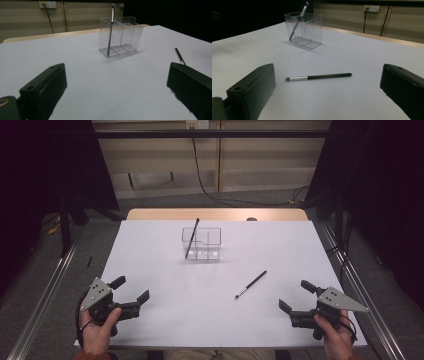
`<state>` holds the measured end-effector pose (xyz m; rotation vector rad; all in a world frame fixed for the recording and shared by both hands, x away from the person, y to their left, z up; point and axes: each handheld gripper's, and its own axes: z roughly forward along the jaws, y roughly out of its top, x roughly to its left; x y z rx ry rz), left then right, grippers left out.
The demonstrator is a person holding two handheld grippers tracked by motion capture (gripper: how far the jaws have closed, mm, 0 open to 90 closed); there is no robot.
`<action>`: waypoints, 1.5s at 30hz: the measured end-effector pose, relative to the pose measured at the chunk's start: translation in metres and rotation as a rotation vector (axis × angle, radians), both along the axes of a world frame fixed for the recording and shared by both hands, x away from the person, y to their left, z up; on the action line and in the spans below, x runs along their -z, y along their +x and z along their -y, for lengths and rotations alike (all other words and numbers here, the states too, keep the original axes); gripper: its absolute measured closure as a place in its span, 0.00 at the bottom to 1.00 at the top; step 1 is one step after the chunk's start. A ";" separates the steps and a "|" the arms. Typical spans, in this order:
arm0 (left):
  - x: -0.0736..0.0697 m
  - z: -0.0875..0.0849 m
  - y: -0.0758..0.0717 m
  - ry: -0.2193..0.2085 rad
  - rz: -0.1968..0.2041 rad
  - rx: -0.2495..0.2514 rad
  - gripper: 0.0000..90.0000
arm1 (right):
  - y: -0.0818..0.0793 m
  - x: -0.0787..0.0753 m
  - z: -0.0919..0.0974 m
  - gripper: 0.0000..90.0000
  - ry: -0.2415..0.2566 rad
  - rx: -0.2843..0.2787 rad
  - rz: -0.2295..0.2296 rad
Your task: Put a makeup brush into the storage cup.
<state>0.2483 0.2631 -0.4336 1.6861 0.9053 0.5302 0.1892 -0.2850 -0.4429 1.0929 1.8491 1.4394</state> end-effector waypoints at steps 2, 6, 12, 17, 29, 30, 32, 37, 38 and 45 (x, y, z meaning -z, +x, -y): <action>0.000 0.000 0.000 0.003 -0.002 0.001 0.03 | 0.001 0.000 -0.001 0.00 -0.001 -0.007 0.003; 0.000 0.000 -0.003 0.001 -0.003 0.006 0.03 | 0.000 -0.001 -0.003 0.00 -0.004 0.004 0.011; -0.001 0.003 -0.003 0.005 0.004 0.007 0.03 | -0.001 -0.005 -0.003 0.00 0.010 -0.028 0.028; -0.001 0.004 -0.003 0.004 0.010 0.015 0.03 | 0.002 -0.009 -0.005 0.00 0.022 -0.043 0.045; -0.001 -0.001 -0.003 0.001 0.002 -0.002 0.04 | 0.034 -0.019 -0.019 0.00 0.010 -0.082 0.030; -0.001 -0.001 -0.003 0.003 0.002 -0.004 0.04 | 0.037 -0.020 -0.020 0.00 0.007 -0.086 0.033; 0.000 -0.001 -0.002 0.009 0.002 -0.002 0.04 | 0.042 -0.023 -0.022 0.00 0.012 -0.095 0.033; 0.000 0.000 -0.002 0.014 0.000 0.001 0.04 | 0.060 -0.022 -0.025 0.00 0.001 -0.092 0.005; -0.001 -0.001 -0.001 0.013 0.001 0.000 0.04 | 0.062 -0.022 -0.025 0.00 0.003 -0.092 -0.003; -0.001 -0.002 -0.001 0.012 0.006 0.008 0.04 | 0.074 -0.028 -0.029 0.00 -0.003 -0.088 -0.007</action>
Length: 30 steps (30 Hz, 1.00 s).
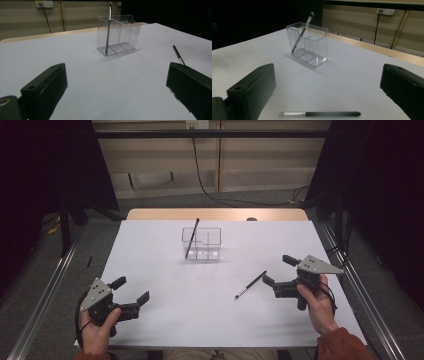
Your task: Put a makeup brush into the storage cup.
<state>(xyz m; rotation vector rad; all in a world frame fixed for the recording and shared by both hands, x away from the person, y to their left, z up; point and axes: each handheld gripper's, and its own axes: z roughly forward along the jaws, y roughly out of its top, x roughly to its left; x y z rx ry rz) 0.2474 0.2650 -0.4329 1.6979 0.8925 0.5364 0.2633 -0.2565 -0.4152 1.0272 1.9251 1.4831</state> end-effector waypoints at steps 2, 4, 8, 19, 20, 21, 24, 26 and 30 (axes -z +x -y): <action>0.000 0.000 0.000 -0.001 -0.001 -0.003 0.04 | 0.004 -0.002 -0.002 0.00 0.006 -0.004 0.002; 0.000 -0.001 0.000 -0.004 0.001 -0.006 0.04 | 0.008 -0.004 -0.005 0.00 0.015 -0.005 0.002; 0.000 0.000 0.001 -0.001 -0.001 -0.002 0.04 | 0.018 -0.006 -0.013 0.00 0.001 -0.016 0.004; 0.000 0.000 0.002 0.000 0.003 0.007 0.04 | 0.040 -0.015 -0.022 0.00 -0.024 -0.021 0.003; 0.001 0.000 0.002 -0.001 0.002 0.008 0.04 | 0.042 -0.016 -0.022 0.00 -0.024 -0.020 -0.001; 0.001 0.000 0.002 0.001 0.003 0.008 0.04 | 0.045 -0.018 -0.022 0.00 -0.015 -0.020 -0.001; 0.001 0.000 0.002 0.002 0.003 0.010 0.04 | 0.052 -0.022 -0.023 0.00 -0.028 -0.012 0.003; 0.001 0.000 0.002 0.003 0.003 0.007 0.04 | 0.055 -0.023 -0.025 0.00 -0.044 -0.010 0.010; 0.001 0.000 0.002 0.004 0.004 0.008 0.04 | 0.059 -0.023 -0.029 0.00 -0.076 -0.016 0.002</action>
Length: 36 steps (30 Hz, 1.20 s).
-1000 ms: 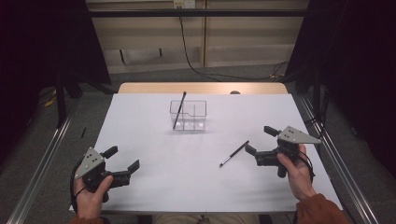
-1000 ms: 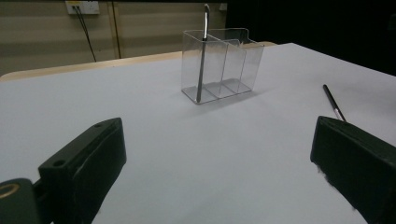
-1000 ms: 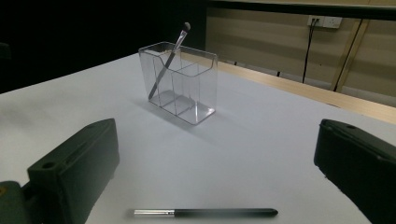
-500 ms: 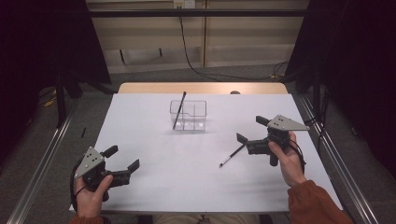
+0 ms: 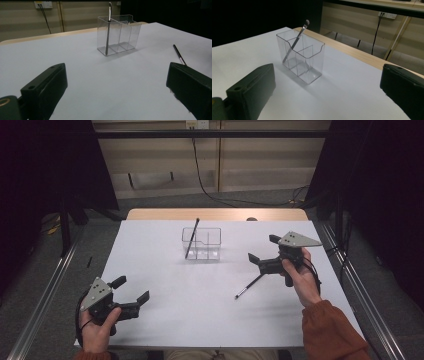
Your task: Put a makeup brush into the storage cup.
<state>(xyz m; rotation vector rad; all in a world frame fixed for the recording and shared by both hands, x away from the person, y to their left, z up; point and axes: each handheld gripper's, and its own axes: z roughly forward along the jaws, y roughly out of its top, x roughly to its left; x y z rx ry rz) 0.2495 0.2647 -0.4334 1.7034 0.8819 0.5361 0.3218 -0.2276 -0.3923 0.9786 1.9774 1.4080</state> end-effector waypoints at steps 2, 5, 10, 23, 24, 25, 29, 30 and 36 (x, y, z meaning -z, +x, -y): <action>0.000 0.000 0.000 0.001 0.000 0.000 0.04 | 0.002 0.001 -0.001 0.00 -0.011 -0.012 -0.022; 0.000 0.000 0.000 0.002 0.000 0.000 0.04 | 0.005 0.002 -0.001 0.00 -0.020 -0.041 -0.069; 0.001 0.000 0.001 0.009 -0.003 -0.002 0.04 | 0.009 0.002 0.001 0.00 -0.029 -0.066 -0.140; 0.002 0.000 0.002 0.012 -0.006 -0.001 0.04 | 0.025 -0.001 0.004 0.00 -0.149 -0.109 -0.287; 0.002 0.000 0.002 0.013 -0.006 0.001 0.04 | 0.026 -0.001 0.003 0.01 -0.166 -0.105 -0.296; 0.002 0.000 0.003 0.017 -0.004 0.003 0.04 | 0.027 -0.001 0.003 0.01 -0.184 -0.106 -0.305; 0.002 0.000 0.003 0.026 -0.005 0.004 0.04 | 0.032 0.001 0.001 0.01 -0.234 -0.127 -0.354; 0.002 0.000 0.003 0.027 -0.006 0.002 0.04 | 0.033 0.002 0.001 0.01 -0.251 -0.136 -0.368; 0.002 0.001 0.003 0.020 -0.008 -0.001 0.04 | 0.037 0.010 -0.002 0.04 -0.330 -0.183 -0.455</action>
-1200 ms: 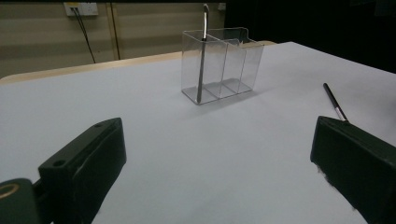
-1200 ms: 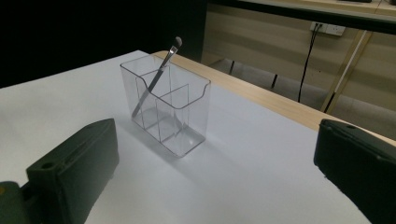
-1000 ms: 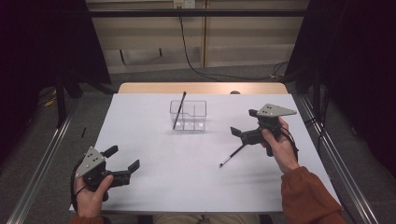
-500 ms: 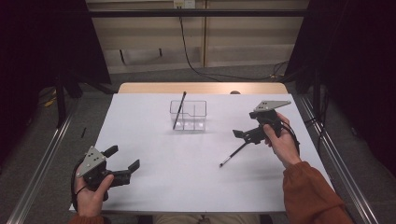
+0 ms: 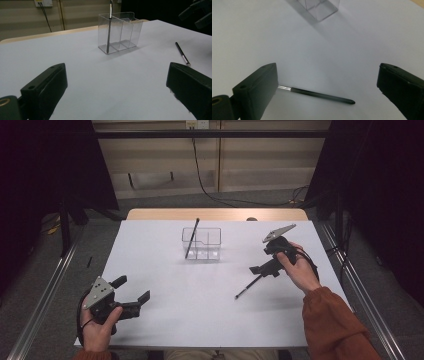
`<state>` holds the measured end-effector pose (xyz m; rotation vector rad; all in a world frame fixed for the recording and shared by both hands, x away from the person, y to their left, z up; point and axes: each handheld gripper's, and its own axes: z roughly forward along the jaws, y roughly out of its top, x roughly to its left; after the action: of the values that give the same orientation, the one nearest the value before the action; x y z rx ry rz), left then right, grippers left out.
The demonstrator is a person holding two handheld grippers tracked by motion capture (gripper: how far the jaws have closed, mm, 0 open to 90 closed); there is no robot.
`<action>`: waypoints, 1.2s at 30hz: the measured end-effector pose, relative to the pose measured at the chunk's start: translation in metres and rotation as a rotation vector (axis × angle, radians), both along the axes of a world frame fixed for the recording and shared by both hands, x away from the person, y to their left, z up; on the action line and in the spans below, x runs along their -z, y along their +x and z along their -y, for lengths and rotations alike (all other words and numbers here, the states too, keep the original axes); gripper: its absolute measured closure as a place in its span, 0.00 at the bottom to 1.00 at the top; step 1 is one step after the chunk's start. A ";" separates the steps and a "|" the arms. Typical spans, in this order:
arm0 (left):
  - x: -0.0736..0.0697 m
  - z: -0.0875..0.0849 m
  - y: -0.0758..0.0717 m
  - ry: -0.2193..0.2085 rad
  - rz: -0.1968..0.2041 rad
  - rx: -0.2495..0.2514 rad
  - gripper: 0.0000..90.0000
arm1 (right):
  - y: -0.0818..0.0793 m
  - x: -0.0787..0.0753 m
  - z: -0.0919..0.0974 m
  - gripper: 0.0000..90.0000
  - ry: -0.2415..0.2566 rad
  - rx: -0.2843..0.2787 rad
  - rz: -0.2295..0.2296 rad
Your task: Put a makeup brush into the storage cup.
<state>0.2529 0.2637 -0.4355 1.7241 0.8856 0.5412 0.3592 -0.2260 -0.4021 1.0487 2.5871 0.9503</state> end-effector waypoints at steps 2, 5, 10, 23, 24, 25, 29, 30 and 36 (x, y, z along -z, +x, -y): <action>0.000 0.000 0.000 0.001 0.001 -0.002 0.04 | 0.002 0.003 0.000 0.05 -0.026 -0.019 -0.022; 0.000 0.000 0.000 0.002 0.001 -0.002 0.04 | 0.003 0.004 -0.001 0.05 -0.055 -0.041 -0.050; 0.000 0.001 0.001 0.011 0.001 0.001 0.04 | 0.007 0.007 -0.003 0.04 -0.085 -0.102 -0.144; 0.000 0.001 0.001 0.020 0.005 0.006 0.04 | 0.015 0.020 -0.007 0.07 -0.247 -0.201 -0.228; 0.000 0.001 0.001 0.020 0.004 0.007 0.04 | 0.015 0.020 -0.007 0.07 -0.259 -0.205 -0.229; 0.000 0.001 0.001 0.021 0.003 0.007 0.04 | 0.016 0.021 -0.008 0.07 -0.266 -0.208 -0.231; 0.000 0.002 0.001 0.024 0.003 0.010 0.04 | 0.018 0.023 -0.010 0.07 -0.295 -0.215 -0.232; 0.000 0.001 0.001 0.024 0.003 0.009 0.04 | 0.018 0.024 -0.011 0.07 -0.303 -0.215 -0.232; 0.001 0.002 0.001 0.022 0.002 0.010 0.04 | 0.019 0.031 -0.016 0.11 -0.355 -0.279 -0.247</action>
<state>0.2542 0.2617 -0.4360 1.7472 0.8720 0.5473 0.3785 -0.2097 -0.4335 0.7655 3.0123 0.3971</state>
